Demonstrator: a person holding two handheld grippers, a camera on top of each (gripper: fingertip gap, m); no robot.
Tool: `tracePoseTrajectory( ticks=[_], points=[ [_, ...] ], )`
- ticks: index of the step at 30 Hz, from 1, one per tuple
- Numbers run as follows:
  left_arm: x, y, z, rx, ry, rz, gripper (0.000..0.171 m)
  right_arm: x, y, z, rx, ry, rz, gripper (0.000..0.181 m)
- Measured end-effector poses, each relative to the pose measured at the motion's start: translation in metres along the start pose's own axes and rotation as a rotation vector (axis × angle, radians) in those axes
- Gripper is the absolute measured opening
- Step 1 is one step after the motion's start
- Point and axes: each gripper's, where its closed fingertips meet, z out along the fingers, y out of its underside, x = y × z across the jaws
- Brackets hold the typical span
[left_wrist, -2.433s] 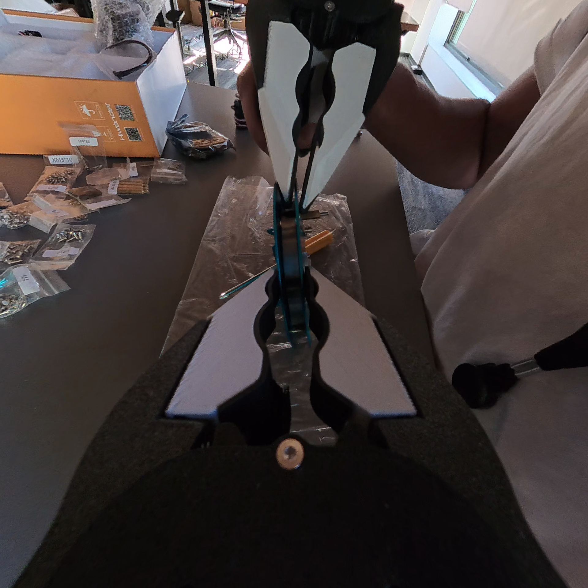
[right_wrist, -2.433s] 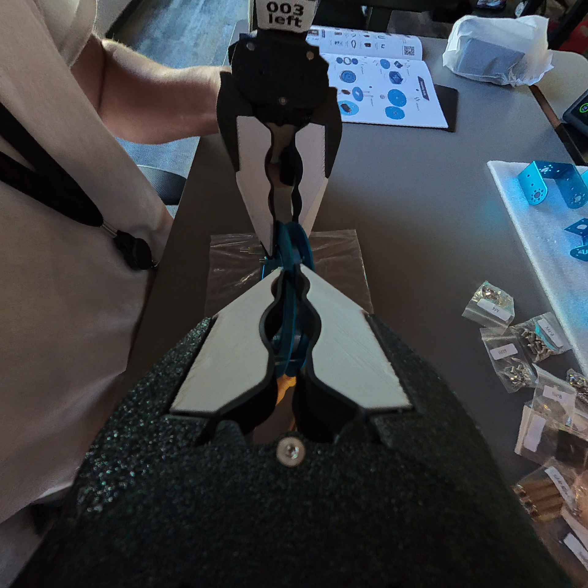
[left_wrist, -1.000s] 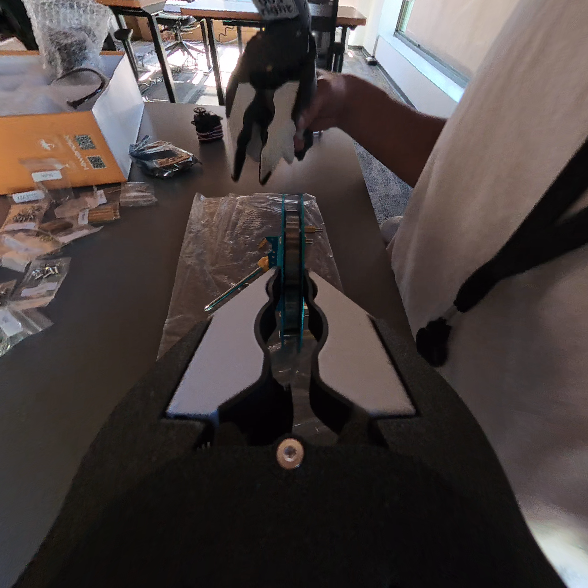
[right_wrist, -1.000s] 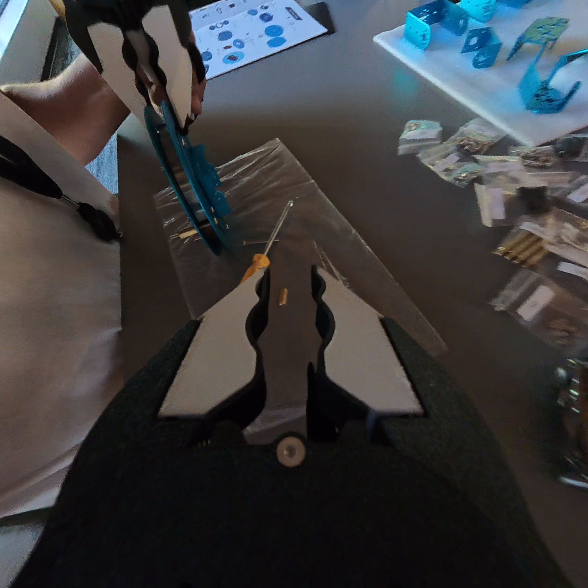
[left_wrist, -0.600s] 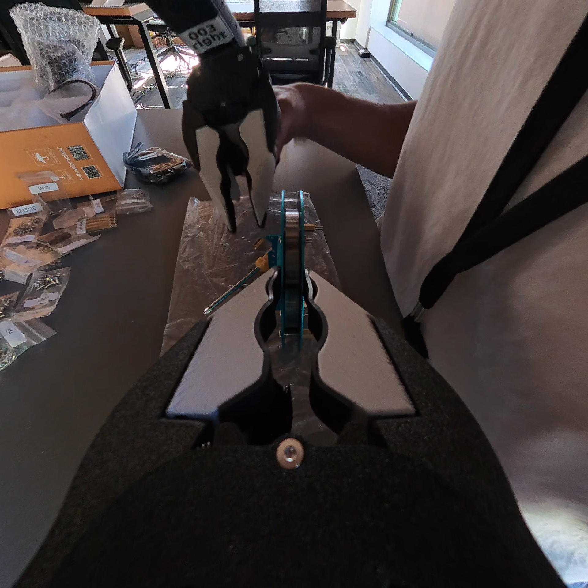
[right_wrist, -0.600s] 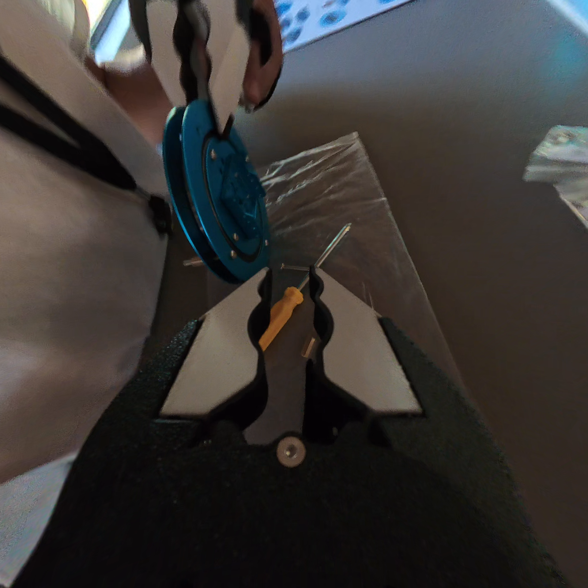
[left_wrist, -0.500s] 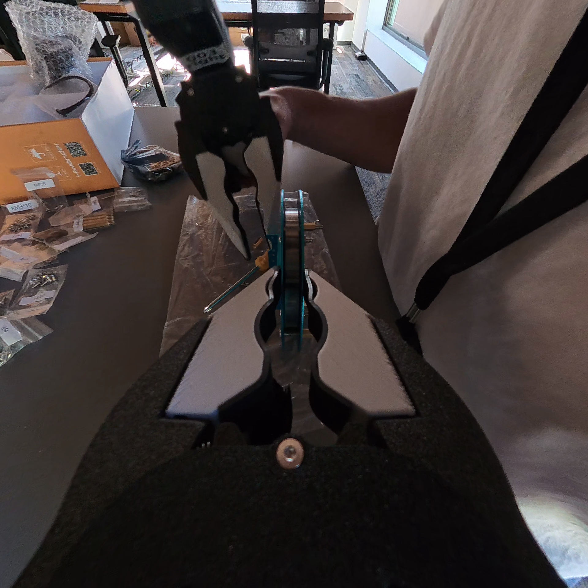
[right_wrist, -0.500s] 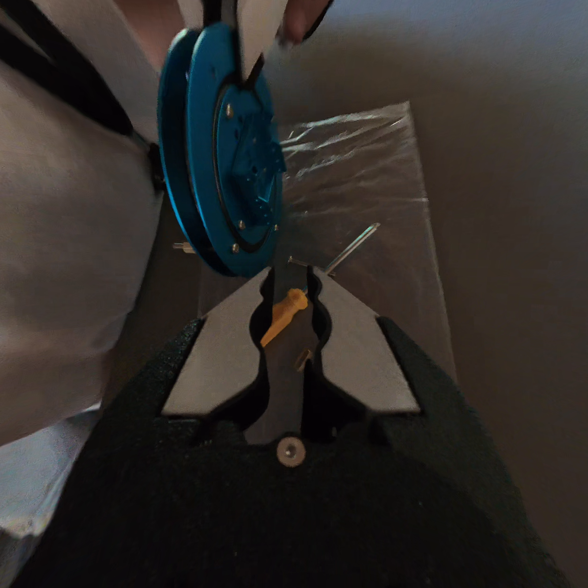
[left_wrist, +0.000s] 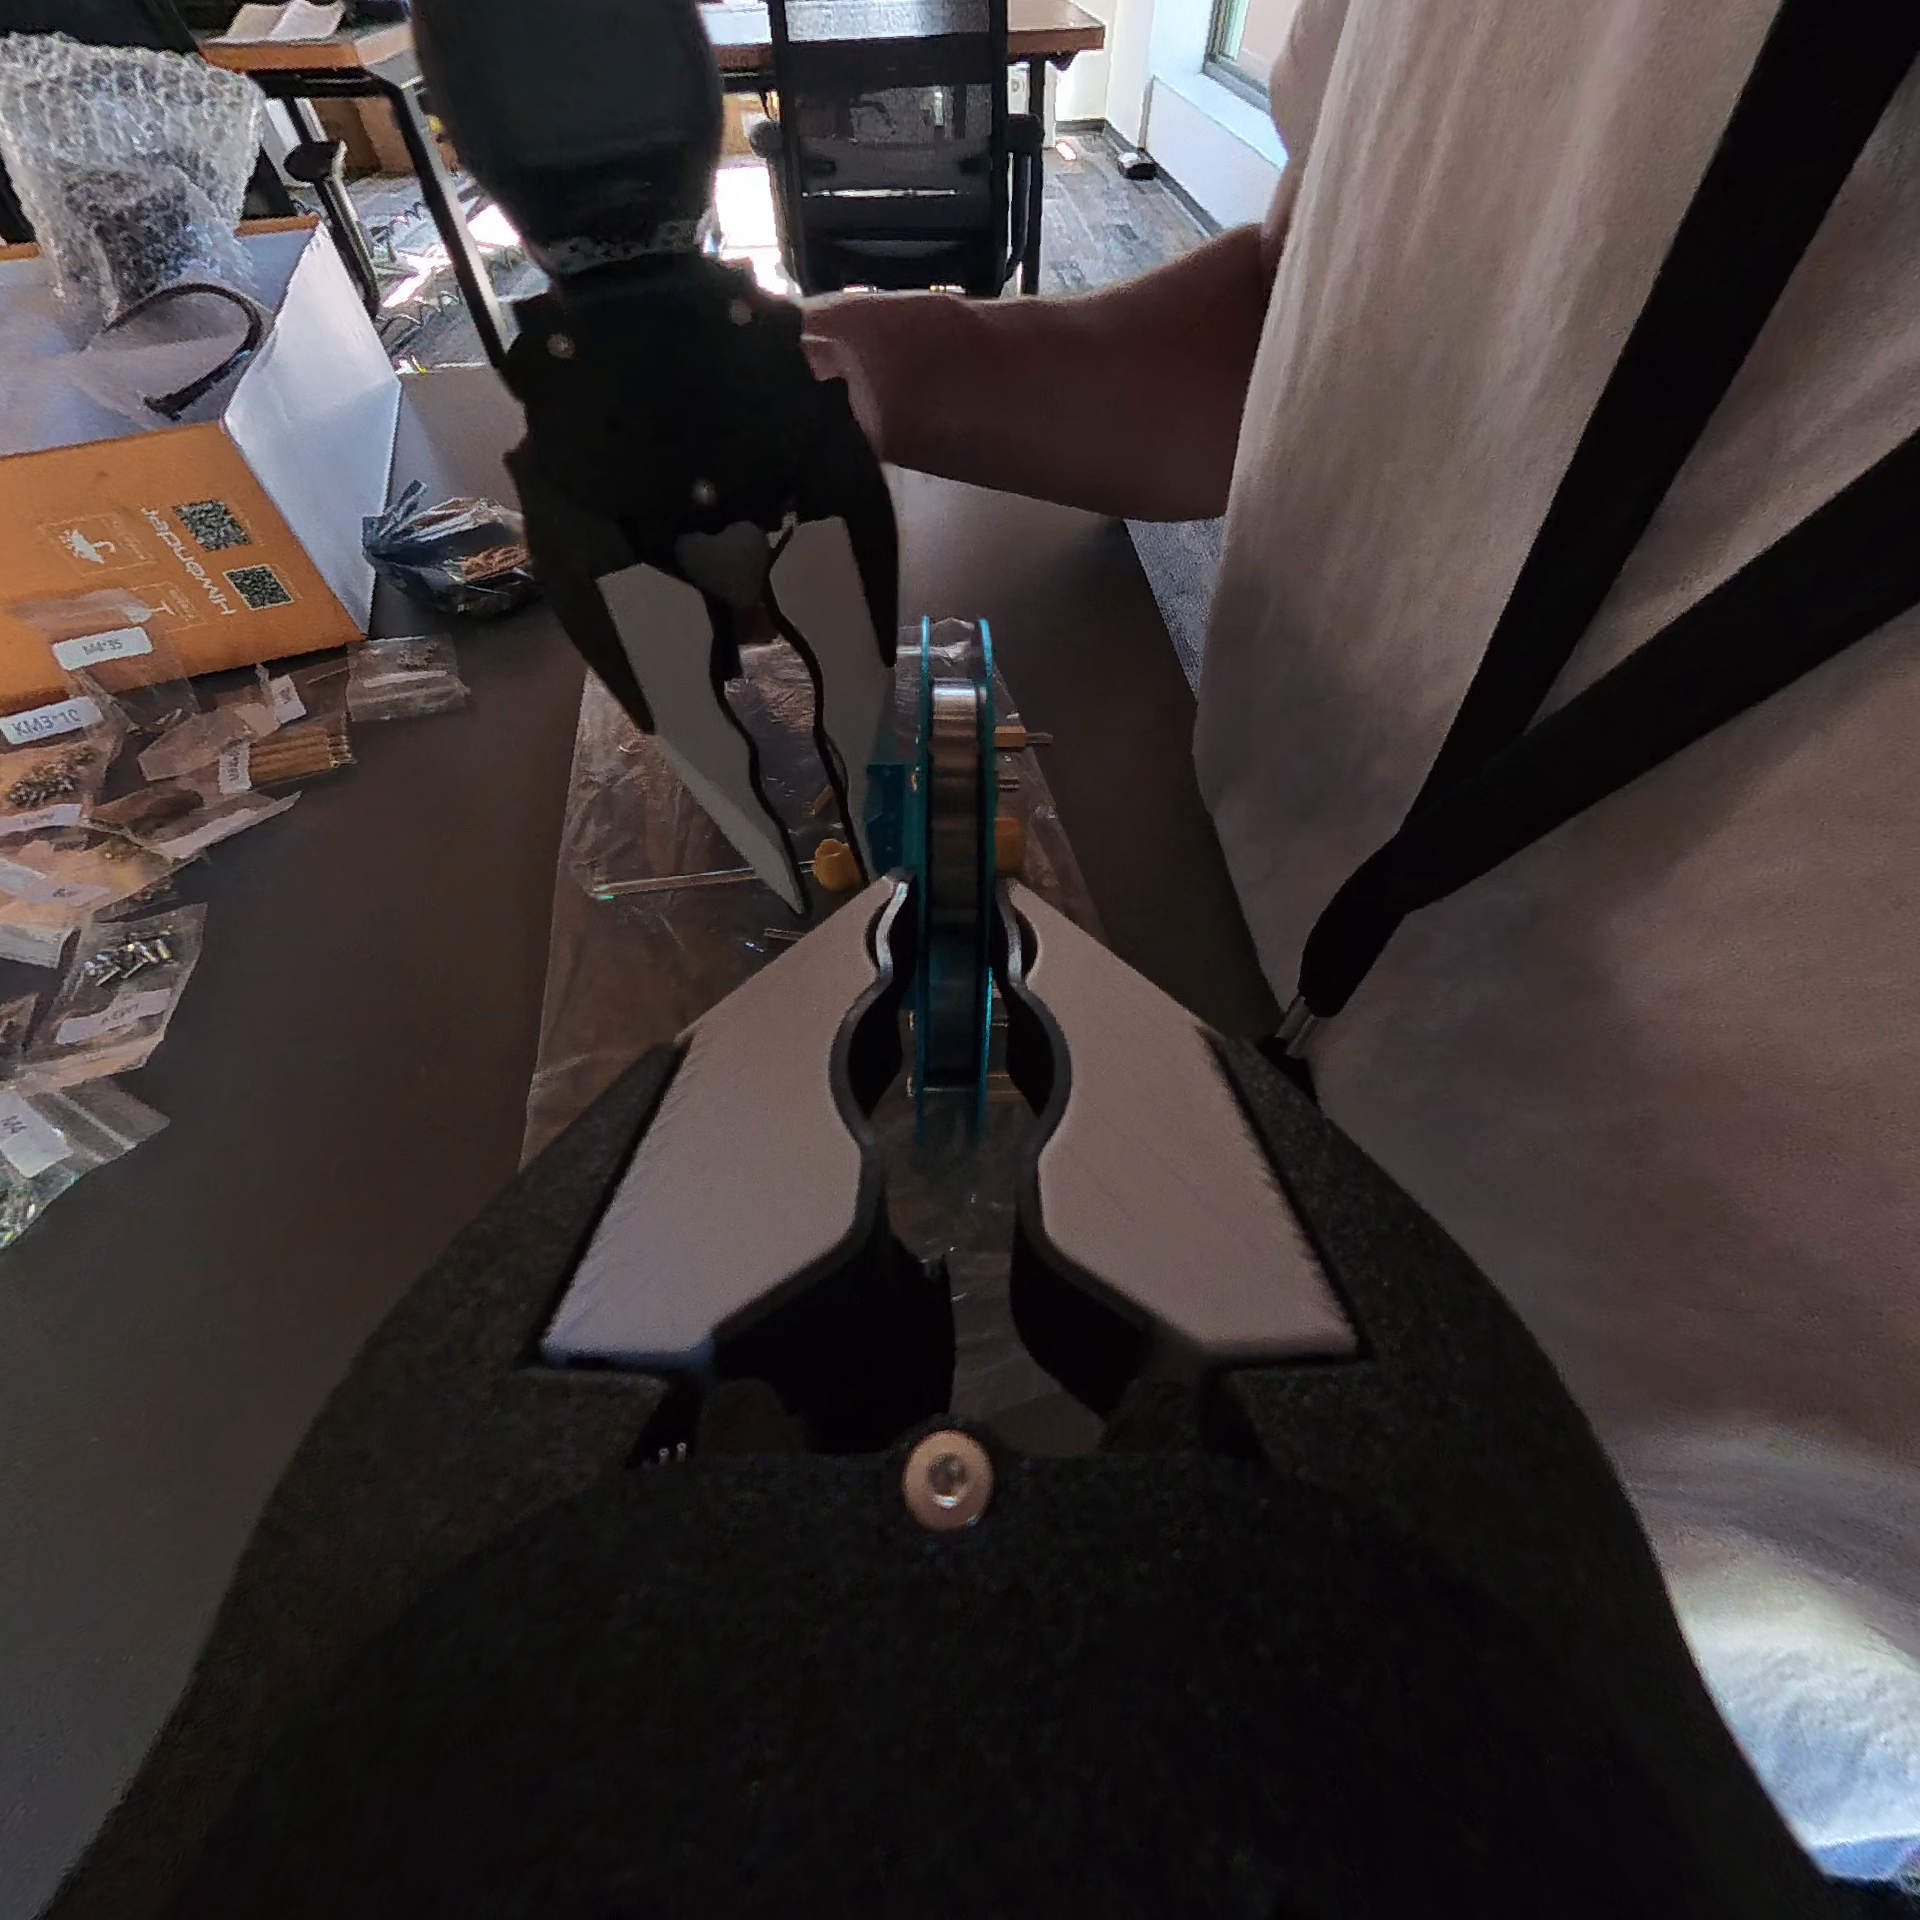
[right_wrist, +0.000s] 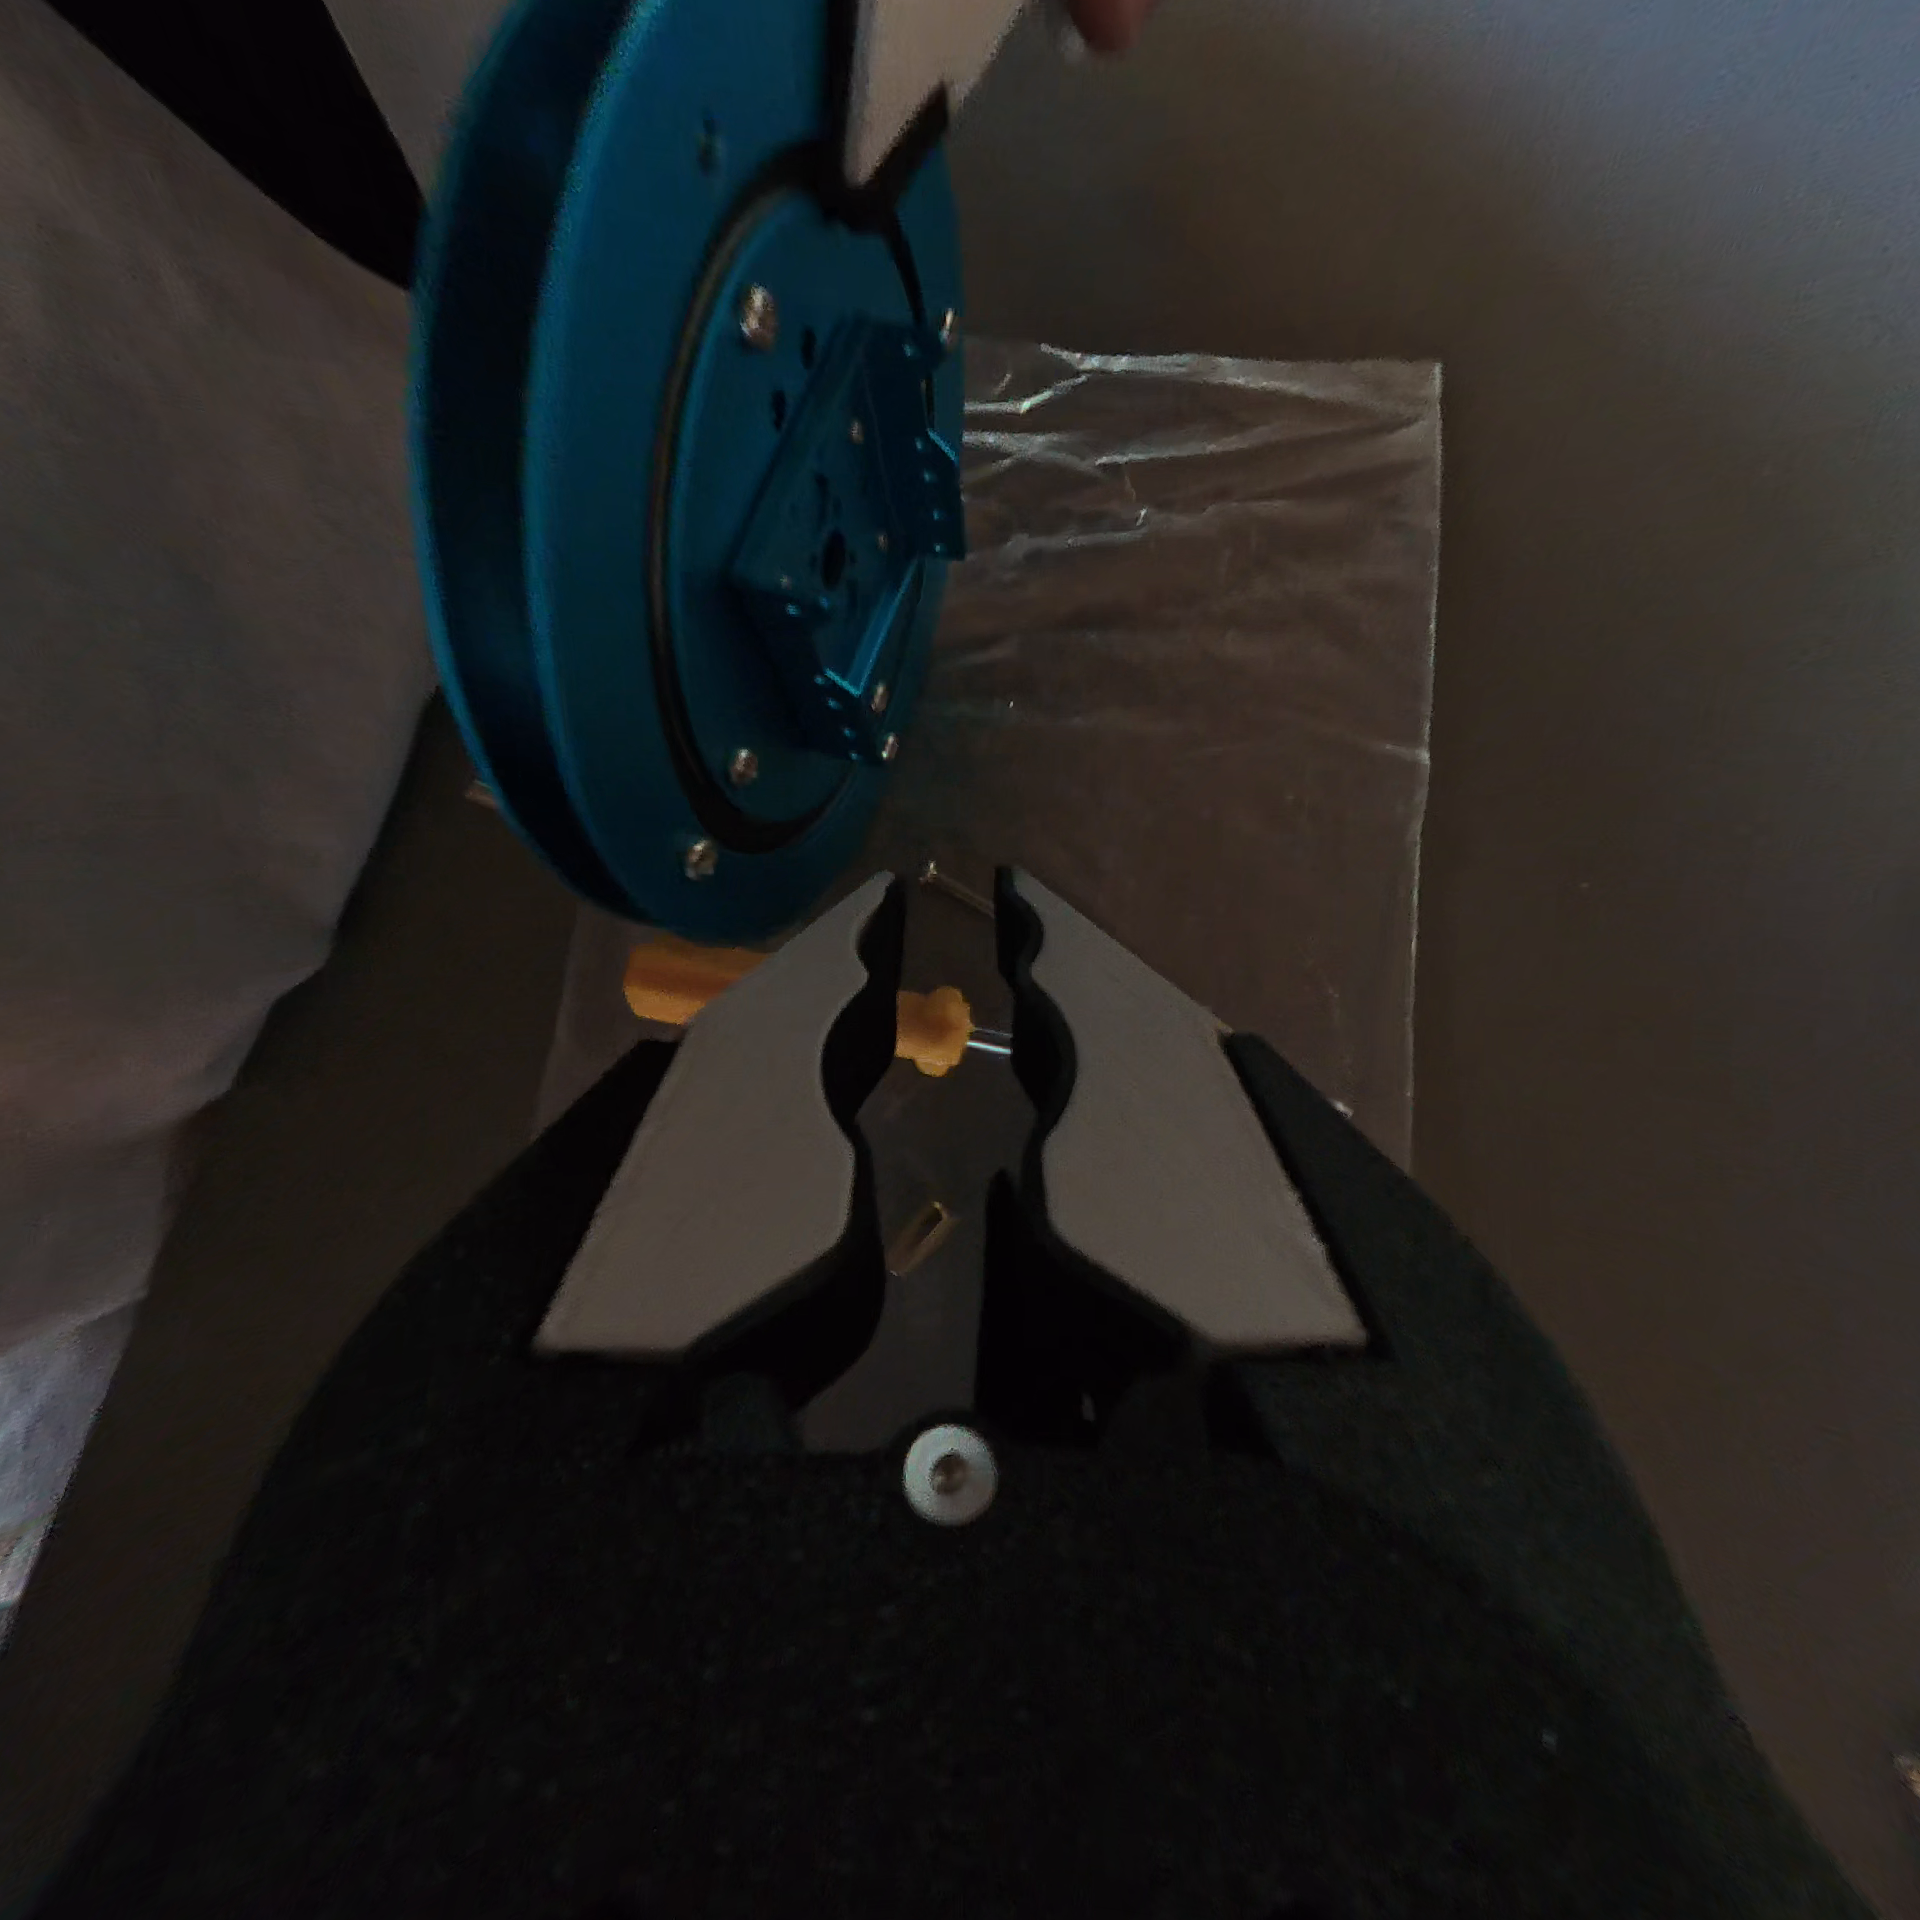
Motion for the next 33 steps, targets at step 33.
tracePoseTrajectory(
  ticks=[33],
  points=[
    [-0.001,-0.007,0.009,-0.05,-0.093,0.046,0.012,0.031,-0.085,-0.064,0.741,-0.145,0.792,0.002]
  ],
)
